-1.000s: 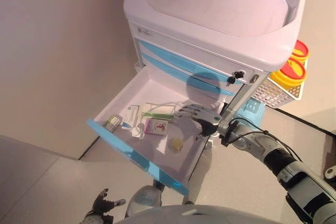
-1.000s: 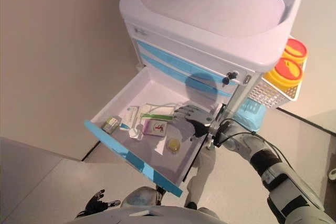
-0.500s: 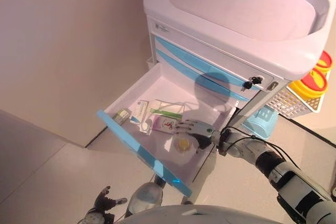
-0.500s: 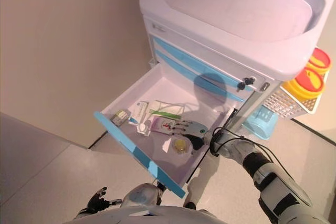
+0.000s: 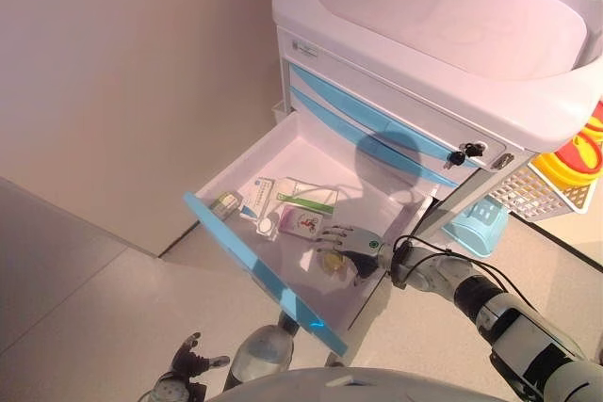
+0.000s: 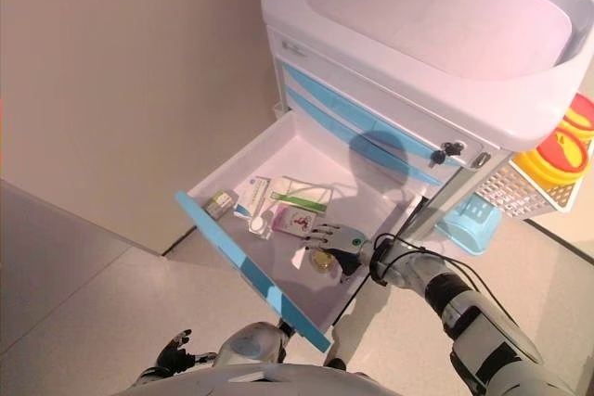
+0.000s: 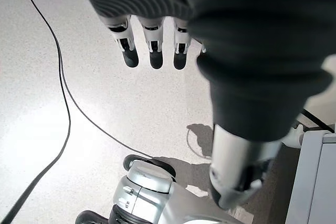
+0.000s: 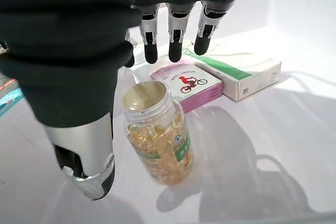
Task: Open the drawer and pick up the medicine
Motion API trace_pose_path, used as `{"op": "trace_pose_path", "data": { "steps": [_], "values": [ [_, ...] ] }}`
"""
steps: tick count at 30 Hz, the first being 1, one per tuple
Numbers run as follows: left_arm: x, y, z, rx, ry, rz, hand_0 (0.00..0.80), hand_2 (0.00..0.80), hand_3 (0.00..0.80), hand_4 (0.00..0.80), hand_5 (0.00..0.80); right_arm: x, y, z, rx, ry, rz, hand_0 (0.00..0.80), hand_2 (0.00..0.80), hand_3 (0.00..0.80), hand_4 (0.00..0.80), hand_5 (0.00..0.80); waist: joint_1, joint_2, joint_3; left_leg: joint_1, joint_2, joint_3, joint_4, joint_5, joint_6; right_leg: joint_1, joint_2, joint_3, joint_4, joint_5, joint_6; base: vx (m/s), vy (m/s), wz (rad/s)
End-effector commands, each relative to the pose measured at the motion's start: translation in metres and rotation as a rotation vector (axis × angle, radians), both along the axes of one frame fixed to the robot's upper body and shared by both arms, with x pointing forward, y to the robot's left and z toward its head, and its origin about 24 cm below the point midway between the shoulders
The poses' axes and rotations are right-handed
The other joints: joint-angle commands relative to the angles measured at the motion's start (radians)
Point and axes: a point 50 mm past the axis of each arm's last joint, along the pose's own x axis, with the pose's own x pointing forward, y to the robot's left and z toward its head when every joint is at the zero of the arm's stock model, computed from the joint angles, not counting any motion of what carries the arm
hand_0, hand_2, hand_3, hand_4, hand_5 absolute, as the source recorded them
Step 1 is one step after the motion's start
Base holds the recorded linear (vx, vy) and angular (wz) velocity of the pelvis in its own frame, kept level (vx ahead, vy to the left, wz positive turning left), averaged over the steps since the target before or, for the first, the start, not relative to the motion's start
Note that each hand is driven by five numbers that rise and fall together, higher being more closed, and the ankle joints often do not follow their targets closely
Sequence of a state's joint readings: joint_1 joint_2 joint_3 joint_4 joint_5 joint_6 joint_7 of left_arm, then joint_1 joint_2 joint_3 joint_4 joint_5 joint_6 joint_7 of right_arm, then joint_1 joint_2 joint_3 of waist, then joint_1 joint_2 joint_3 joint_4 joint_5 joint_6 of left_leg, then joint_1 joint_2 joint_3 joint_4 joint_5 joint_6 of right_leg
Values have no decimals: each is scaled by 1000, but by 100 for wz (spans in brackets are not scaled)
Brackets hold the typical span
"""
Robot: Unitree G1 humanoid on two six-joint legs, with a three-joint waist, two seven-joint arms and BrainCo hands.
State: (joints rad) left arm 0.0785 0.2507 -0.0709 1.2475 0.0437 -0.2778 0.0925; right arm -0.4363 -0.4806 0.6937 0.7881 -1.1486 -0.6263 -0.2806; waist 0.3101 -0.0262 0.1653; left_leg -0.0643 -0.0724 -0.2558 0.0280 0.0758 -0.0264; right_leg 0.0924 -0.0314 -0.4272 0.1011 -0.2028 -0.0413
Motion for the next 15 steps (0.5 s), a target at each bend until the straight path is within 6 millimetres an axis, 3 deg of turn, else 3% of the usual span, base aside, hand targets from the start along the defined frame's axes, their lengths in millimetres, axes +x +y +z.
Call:
{"op": "trace_pose_path", "data": {
  "steps": [1,15],
  "values": [
    [-4,-7,-2,-2,6,-71,0,0,0,0,0,-6,7,0,64,-24,15,0,0,0,0,0,18,12,-20,-6,-52,-19,6,-93,24,-44,-70,15,13,52,48,0,0,0],
    [-9,-16,-4,-13,16,-107,0,0,0,0,0,-4,-5,-7,70,-44,-91,0,0,0,0,0,33,27,-12,-8,-60,-38,14,-91,25,-43,-75,-2,24,50,47,12,1,2]
  ]
}}
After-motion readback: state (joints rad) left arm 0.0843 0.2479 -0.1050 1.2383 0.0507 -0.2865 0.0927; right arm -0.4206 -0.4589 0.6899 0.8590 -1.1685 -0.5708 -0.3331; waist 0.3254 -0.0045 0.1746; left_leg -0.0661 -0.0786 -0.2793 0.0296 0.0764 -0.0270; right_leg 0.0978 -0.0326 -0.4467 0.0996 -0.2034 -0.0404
